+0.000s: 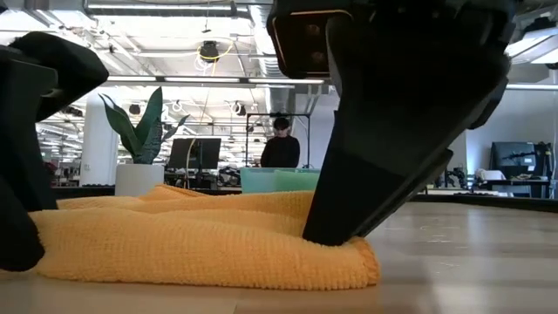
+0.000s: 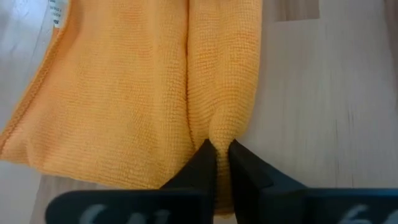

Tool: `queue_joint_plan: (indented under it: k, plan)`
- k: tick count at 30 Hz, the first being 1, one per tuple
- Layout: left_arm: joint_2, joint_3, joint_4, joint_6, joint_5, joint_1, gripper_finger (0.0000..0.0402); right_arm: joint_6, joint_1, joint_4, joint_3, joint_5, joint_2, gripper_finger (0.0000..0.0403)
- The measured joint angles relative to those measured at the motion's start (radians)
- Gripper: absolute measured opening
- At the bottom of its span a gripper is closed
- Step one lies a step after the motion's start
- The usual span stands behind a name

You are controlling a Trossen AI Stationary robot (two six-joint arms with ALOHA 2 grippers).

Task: Roll towel into tight, uniform cylinder
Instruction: Roll the orange microfiber towel

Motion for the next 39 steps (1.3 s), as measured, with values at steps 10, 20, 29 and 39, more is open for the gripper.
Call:
queue_joint_plan:
  k: [10,20,29,39]
  plan:
    - [-0.007,0.019,-0.017,-0.112,0.048,0.005,0.0011,-0.101,0.008,-0.16,0.07,-0.101,-0.078,0.0134]
    - [-0.043,0.071,-0.01,-0.195,0.201,0.013,0.0016,-0.357,0.213,-0.159,0.073,0.423,-0.174,0.0129]
    - [-0.045,0.078,-0.007,-0.179,0.236,0.036,0.0016,-0.599,0.239,-0.029,0.073,0.477,-0.057,0.0133]
    - [-0.046,0.08,-0.008,-0.154,0.219,0.039,0.0017,-0.801,0.161,0.048,0.071,0.432,0.016,0.0197]
